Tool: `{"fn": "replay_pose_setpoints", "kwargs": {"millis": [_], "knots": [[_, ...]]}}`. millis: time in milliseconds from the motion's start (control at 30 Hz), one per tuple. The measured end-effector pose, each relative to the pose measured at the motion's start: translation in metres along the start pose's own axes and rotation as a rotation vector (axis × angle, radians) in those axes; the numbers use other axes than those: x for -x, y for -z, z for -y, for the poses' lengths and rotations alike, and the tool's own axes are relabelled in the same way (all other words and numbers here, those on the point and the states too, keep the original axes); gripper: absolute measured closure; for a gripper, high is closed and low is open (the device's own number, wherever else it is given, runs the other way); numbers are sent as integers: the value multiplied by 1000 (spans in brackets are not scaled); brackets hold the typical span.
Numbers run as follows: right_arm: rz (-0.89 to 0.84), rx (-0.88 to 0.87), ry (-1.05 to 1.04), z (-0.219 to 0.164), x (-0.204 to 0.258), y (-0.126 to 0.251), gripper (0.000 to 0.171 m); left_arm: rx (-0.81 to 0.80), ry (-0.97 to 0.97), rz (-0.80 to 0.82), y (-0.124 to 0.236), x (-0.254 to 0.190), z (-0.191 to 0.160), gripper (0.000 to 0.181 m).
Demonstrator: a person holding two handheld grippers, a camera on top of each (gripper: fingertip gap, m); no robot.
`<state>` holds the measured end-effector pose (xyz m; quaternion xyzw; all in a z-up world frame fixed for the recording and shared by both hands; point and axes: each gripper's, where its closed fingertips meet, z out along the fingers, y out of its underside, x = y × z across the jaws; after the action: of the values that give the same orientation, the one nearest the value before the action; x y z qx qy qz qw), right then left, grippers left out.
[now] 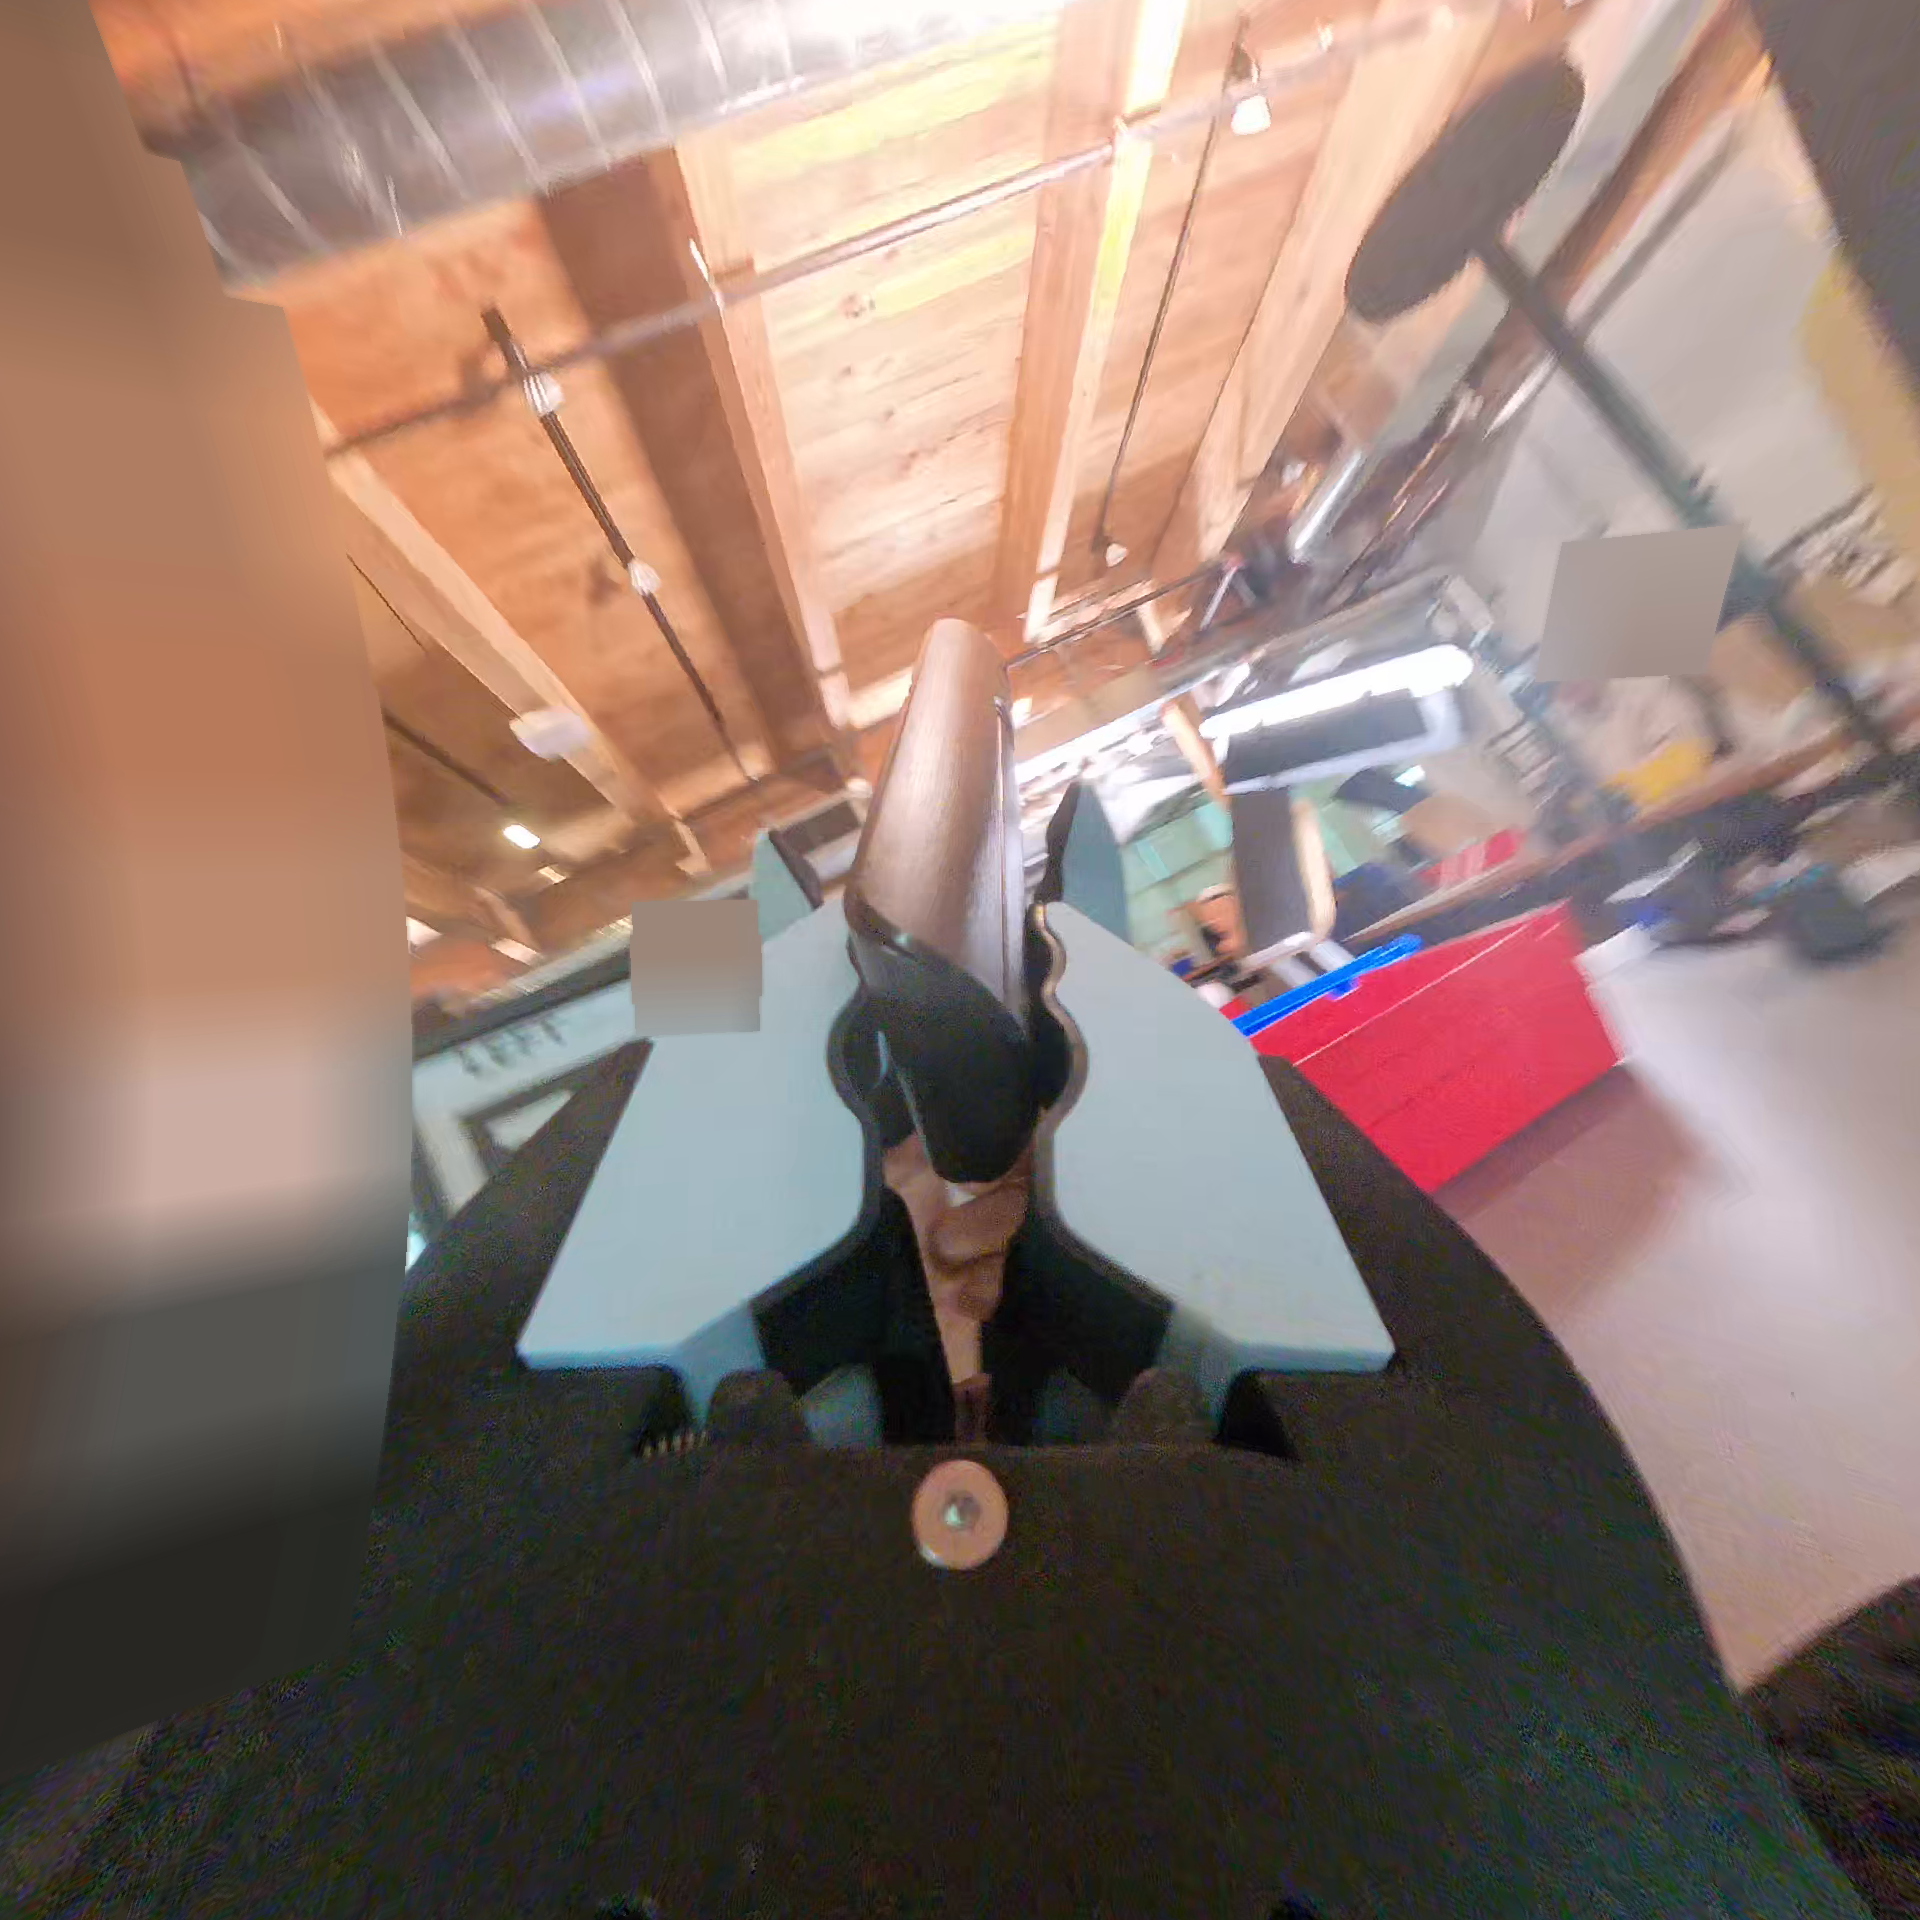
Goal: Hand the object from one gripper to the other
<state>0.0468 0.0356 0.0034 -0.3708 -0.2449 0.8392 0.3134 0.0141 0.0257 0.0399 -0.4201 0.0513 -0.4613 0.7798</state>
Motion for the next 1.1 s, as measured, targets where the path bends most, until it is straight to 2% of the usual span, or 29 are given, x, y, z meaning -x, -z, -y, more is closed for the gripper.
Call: {"fn": "replay_pose_setpoints", "kwargs": {"millis": [100, 167, 233, 267, 567, 600, 633, 733, 833, 900, 1000, 1033, 1100], "knots": [[40, -5, -267, -13, -4, -2, 145, 15, -21, 55, 1, 9, -6, 108], [47, -2, -355, -20, -6, -2, 145, 8, -30, 80, 2, 13, -6, 114], [47, 17, -390, -26, -6, -4, 145, 15, -25, 83, 3, 14, -6, 139], [46, 26, -392, -28, -6, -4, 145, 16, -16, 75, 3, 14, -6, 154], [17, 91, -214, -34, 0, -7, 146, 14, 68, 69, 4, 12, -1, 156], [22, 93, -167, -32, 1, -7, 143, 1, 87, 74, 5, 13, 2, 156], [23, 81, -98, -28, 3, -7, 133, -19, 109, 83, 6, 15, 5, 157], [-29, 39, 268, -9, 5, -6, 95, -43, 184, 116, 11, 23, 15, 157], [-24, 72, 898, -3, 20, -6, 70, -39, 252, 136, 15, 29, 20, 158], [-49, 125, 1409, -8, 23, -3, 64, -15, 263, 171, 16, 34, 19, 158], [9, 153, 2147, -34, 28, 2, 68, -16, 248, 242, 20, 43, 18, 158], [37, 193, 2344, -46, 23, 4, 69, -24, 249, 265, 21, 46, 18, 158], [35, 304, 2535, -61, 2, 4, 72, -33, 261, 299, 23, 50, 16, 158]]}}
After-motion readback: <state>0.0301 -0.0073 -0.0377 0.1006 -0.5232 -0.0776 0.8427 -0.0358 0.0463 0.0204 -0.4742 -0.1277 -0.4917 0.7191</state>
